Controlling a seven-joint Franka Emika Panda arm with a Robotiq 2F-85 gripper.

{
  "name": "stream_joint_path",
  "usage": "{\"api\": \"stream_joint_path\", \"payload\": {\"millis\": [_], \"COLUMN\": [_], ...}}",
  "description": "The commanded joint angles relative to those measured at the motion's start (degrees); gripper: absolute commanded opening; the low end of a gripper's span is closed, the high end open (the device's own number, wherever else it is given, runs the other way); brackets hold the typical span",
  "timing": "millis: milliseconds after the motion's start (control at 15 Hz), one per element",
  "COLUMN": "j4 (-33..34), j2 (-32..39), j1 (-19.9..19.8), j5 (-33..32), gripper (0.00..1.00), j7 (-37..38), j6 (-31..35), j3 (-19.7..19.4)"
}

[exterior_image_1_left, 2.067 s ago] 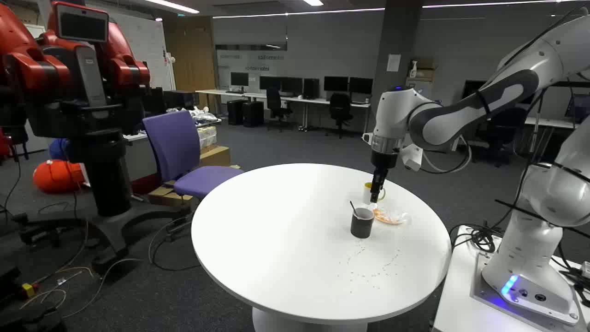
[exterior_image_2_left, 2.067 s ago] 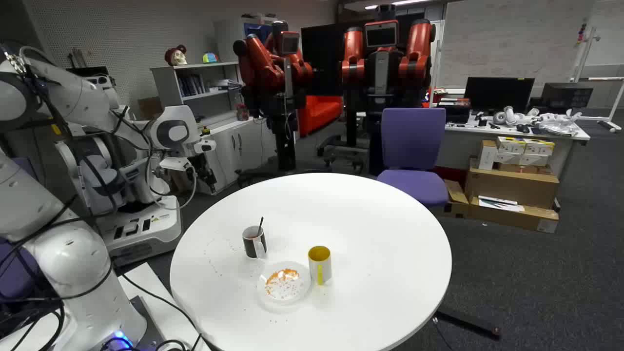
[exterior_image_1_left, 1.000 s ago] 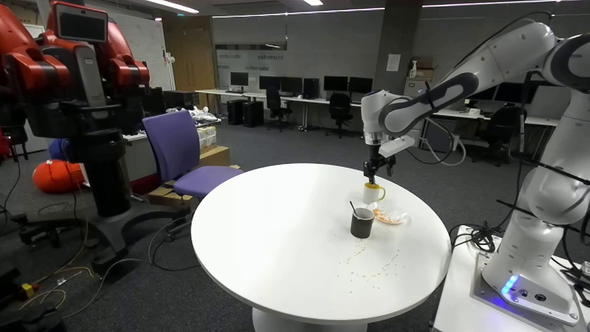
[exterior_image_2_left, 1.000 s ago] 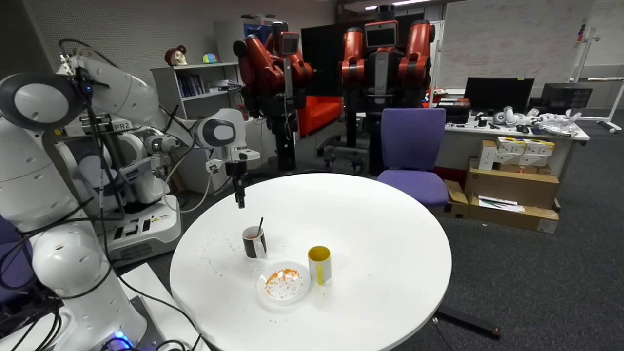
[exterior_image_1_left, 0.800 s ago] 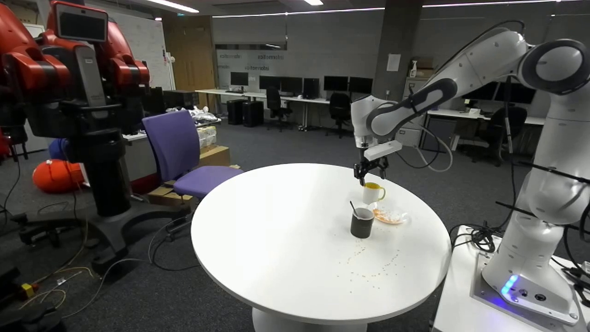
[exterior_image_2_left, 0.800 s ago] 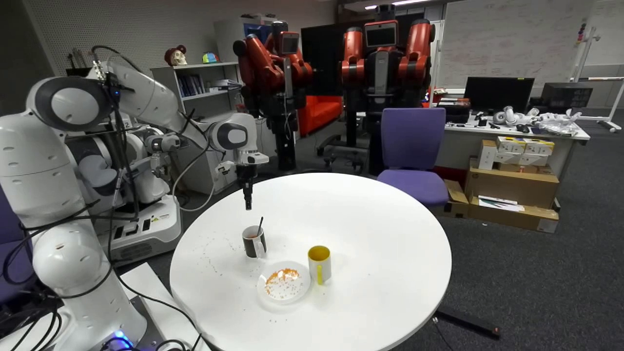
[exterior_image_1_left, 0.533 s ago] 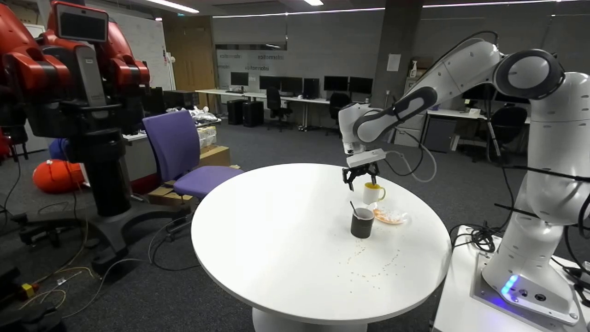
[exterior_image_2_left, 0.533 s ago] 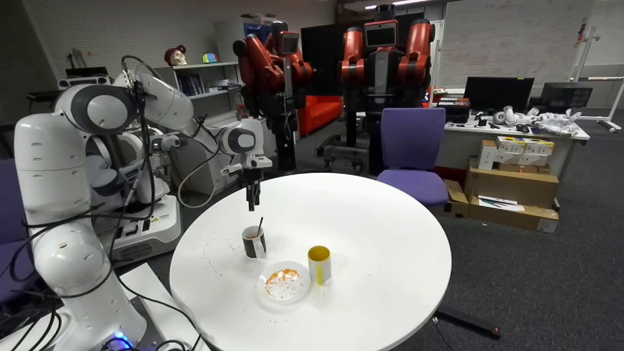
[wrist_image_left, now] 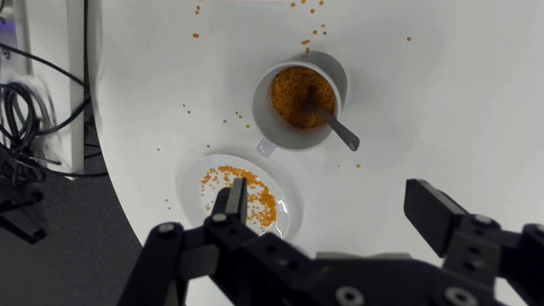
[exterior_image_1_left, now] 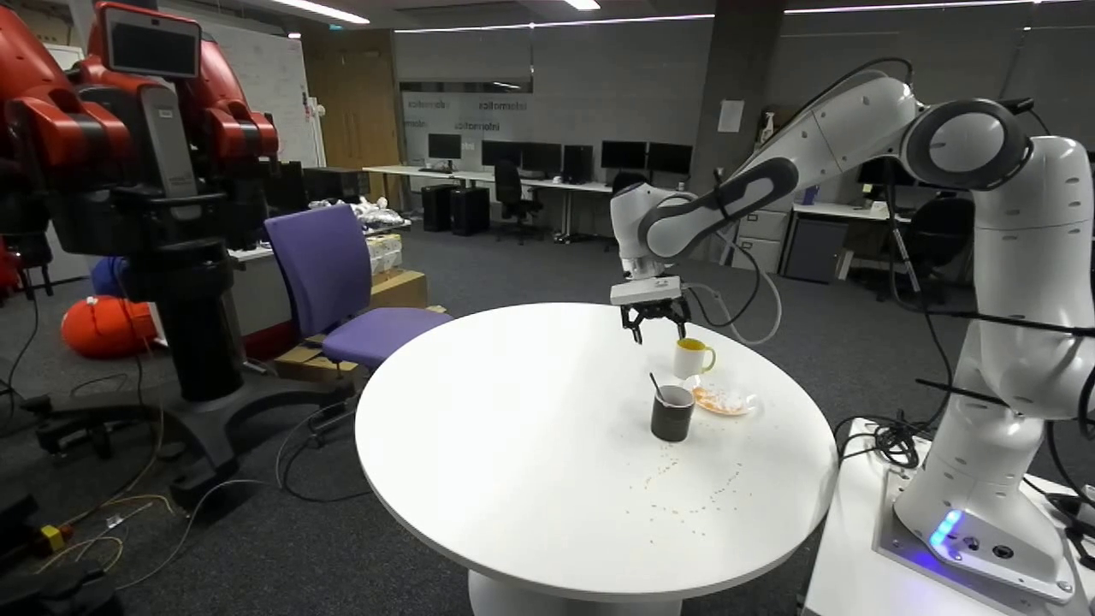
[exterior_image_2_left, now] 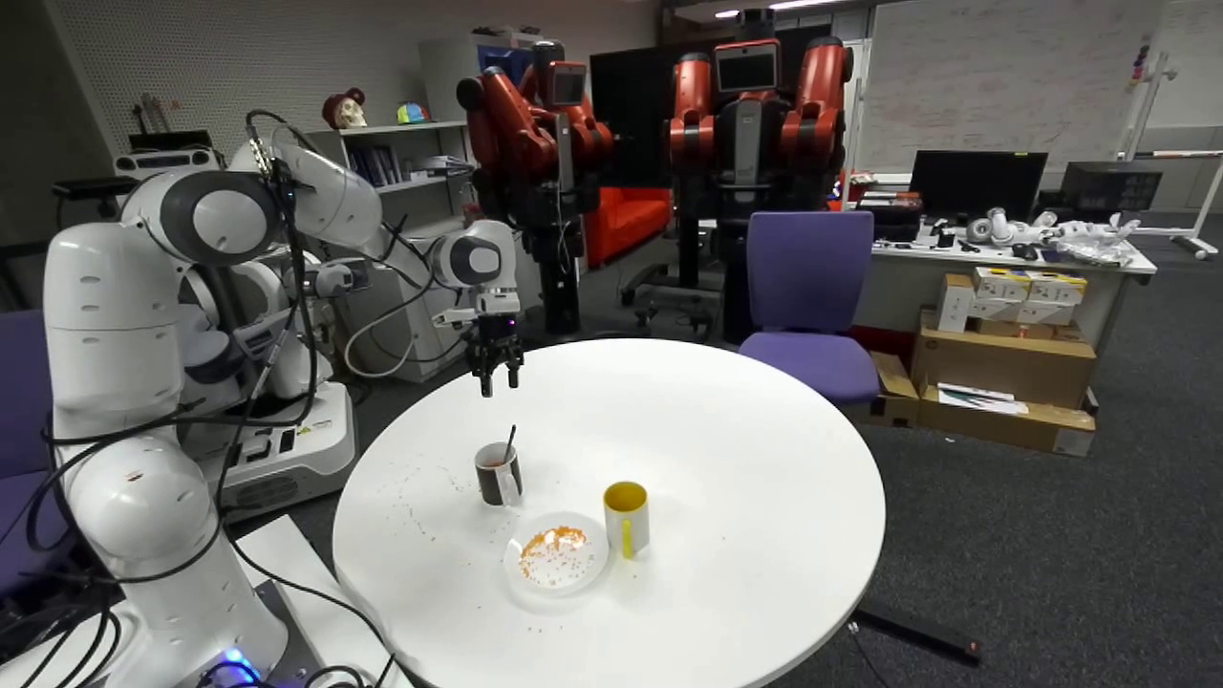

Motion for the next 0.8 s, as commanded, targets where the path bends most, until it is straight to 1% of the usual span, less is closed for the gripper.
{"api": "stream_joint_path", "payload": {"millis": [0,200,333,533,733], "j4": [-0.34,-1.49,-2.11,-2.37,-2.22], "j2": [-0.46,0.10,1.18,3.67,6.38], "j1": [0.32,-0.95,-1.49,-1.86,-2.24], "j5": [-0.01,2.20,4.37,7.44,12.16], "gripper": [1.00,1.00,1.00,1.00,1.00], "j7": [5.13,3.27,0.76,-6.68,-14.21], "j6": [0.58,3.56,8.75,16.67,22.01], "j3": [-1.18,-1.15,-0.82,-0.22,0.26]}}
